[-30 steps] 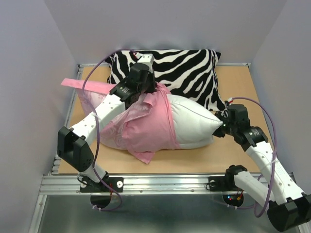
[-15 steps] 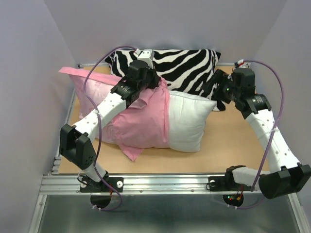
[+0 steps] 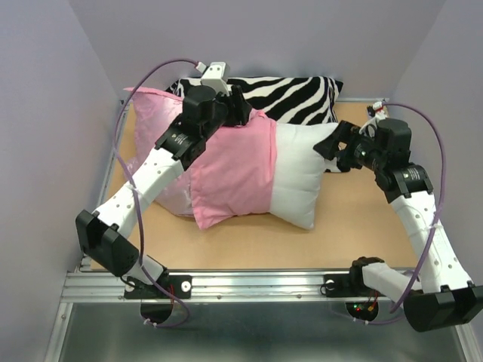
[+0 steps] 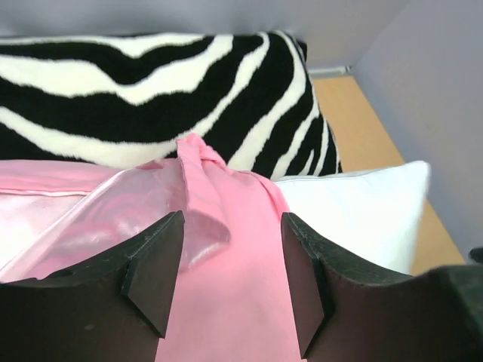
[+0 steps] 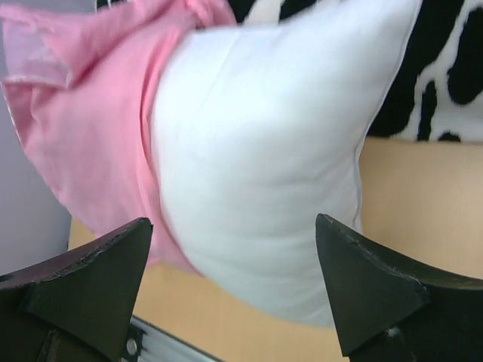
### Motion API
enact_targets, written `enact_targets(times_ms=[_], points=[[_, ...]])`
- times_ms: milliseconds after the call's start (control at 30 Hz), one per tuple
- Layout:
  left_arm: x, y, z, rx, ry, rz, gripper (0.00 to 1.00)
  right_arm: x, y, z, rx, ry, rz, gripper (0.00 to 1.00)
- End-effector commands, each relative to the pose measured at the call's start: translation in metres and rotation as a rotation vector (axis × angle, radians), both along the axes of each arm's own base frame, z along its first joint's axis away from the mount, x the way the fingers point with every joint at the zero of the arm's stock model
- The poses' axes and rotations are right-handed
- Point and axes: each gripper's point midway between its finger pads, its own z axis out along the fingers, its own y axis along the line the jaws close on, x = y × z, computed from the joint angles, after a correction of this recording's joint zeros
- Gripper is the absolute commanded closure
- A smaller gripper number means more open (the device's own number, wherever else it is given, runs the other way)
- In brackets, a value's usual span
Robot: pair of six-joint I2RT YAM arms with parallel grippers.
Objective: Remove the pillowcase from the pillow
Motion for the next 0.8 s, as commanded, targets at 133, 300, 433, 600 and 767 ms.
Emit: enact_targets(times_ms=[133,300,433,600,767], points=[[-0.051,0.02,0.051,-0.025,-0.114,0.061,0.33,-0.036,0.025,-0.068,0.008,0.059,0.136,0.06],[-0.085,0.001,-0.002,0.014,-0.03,0.073,0.3,-0.028,0.028,-0.099,0.012,0.068,0.122,0.05],[-0.099,-0.012,-0.061,0.051,0.045,0.098,0.27,-0.024,0.038,-0.111,0.056,0.05,0.153,0.05],[-0.11,-0.038,-0.105,0.071,0.087,0.061,0.26,-0.022,0.055,-0.121,0.106,0.016,0.184,0.04],[-0.11,-0.044,-0.133,0.118,0.119,0.08,0.3,-0.014,0.056,-0.124,0.115,-0.017,0.16,0.05]])
